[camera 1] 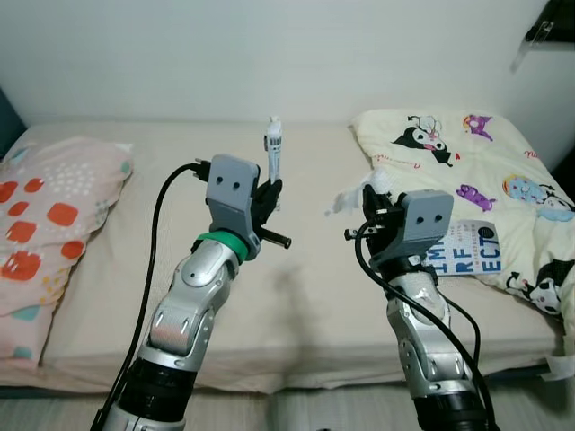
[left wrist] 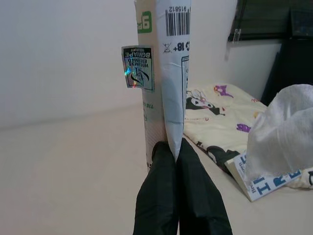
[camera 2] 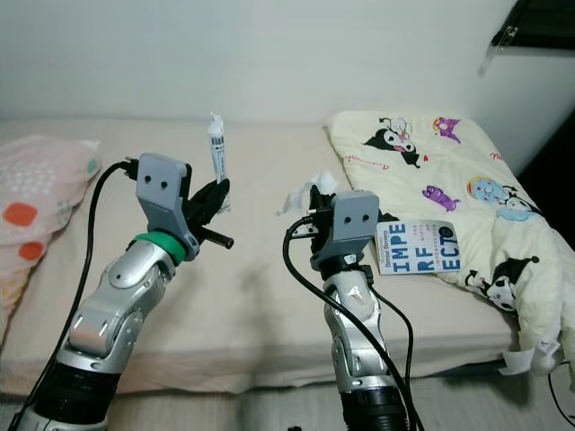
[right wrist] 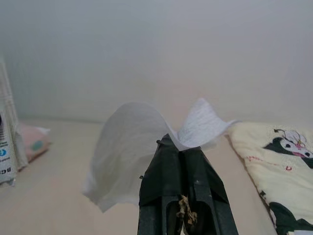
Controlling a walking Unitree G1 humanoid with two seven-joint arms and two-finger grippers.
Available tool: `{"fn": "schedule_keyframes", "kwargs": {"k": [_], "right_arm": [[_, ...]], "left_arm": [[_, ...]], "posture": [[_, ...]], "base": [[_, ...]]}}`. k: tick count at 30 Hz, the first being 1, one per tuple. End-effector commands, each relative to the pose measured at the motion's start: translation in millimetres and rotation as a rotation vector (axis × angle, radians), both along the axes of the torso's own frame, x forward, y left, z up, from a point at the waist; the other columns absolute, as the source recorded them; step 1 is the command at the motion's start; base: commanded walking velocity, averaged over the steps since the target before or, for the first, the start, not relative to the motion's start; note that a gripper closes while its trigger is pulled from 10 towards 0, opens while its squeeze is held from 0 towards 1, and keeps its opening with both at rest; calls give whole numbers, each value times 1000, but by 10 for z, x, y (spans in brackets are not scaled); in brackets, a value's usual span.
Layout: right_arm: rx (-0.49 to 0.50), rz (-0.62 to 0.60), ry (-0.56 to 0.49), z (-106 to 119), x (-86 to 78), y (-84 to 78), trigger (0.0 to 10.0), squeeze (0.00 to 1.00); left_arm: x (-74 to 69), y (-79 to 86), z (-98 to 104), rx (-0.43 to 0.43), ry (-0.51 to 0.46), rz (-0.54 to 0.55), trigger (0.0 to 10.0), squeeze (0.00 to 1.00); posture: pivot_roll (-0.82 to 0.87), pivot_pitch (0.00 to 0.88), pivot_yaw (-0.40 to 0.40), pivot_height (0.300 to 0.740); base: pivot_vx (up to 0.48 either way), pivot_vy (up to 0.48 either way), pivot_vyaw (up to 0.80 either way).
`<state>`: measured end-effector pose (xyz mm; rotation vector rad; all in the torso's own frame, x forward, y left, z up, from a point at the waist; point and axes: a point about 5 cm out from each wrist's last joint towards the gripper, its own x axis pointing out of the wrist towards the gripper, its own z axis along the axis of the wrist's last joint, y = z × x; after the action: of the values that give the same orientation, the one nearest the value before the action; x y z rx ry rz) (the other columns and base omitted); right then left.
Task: Clean up the room
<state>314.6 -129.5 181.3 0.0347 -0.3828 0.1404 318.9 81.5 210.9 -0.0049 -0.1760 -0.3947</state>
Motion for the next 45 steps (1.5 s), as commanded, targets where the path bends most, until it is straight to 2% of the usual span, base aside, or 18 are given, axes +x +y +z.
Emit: {"fn": "schedule_keyframes", "kwargs": {"k": [1,14,19,21,45], "right_arm": [[6,-6,7,-35,-12,-8,10000,0],[8,-12,7,-37,-12,-24,10000,0],[24,-8,14,-40,-8,-13,10000,0],[-11,-13,28,-59,3,-3,10000,0],[-4,21,37,-83,-5,50,10000,0]], "left_arm": [[-7,-7,-68,8,21,0,10000,0],[-3,-6,-72,4,20,1,10000,0],[-6,-12,-68,14,16,-2,10000,0],[-9,-18,-77,21,18,-5,10000,0],[3,23,-116,31,46,9,10000,0]], "posture": [[-26,43,-1,740],[-27,47,0,740],[-26,46,2,740],[-25,46,3,740],[-25,51,12,740]], "base": [[-442,0,0],[-397,0,0],[0,0,0],[0,0,0],[0,0,790]]}}
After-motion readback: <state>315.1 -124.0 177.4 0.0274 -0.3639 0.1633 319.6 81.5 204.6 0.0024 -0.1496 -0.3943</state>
